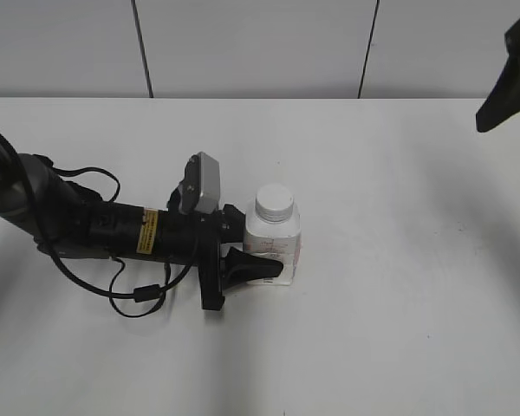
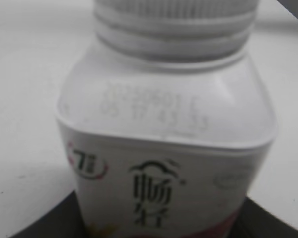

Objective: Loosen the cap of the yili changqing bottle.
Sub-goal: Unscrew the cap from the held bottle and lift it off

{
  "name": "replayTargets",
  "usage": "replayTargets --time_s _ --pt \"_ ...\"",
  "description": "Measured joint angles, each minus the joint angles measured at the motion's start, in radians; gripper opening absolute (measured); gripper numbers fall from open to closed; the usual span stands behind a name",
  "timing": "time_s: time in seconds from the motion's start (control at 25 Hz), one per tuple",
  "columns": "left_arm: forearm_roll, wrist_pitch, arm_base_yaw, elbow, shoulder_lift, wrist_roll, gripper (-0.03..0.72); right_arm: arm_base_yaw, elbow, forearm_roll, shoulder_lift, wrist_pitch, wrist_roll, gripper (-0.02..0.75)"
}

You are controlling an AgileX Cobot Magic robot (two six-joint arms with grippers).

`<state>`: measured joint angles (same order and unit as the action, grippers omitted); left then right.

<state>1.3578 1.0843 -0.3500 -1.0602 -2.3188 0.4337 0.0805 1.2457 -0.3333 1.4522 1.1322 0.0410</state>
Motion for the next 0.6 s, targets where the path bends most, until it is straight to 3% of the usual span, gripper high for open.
replayTargets --time_s 0.16,0.6 --pt "0.000 0.000 0.000 0.000 0.000 0.000 0.355 0.035 0.088 -0.005 0.103 0.031 0.057 0.586" --pt "-0.001 0.000 0.000 0.000 0.000 0.000 0.354 0.293 0.289 -0.010 0.359 0.043 0.237 0.586"
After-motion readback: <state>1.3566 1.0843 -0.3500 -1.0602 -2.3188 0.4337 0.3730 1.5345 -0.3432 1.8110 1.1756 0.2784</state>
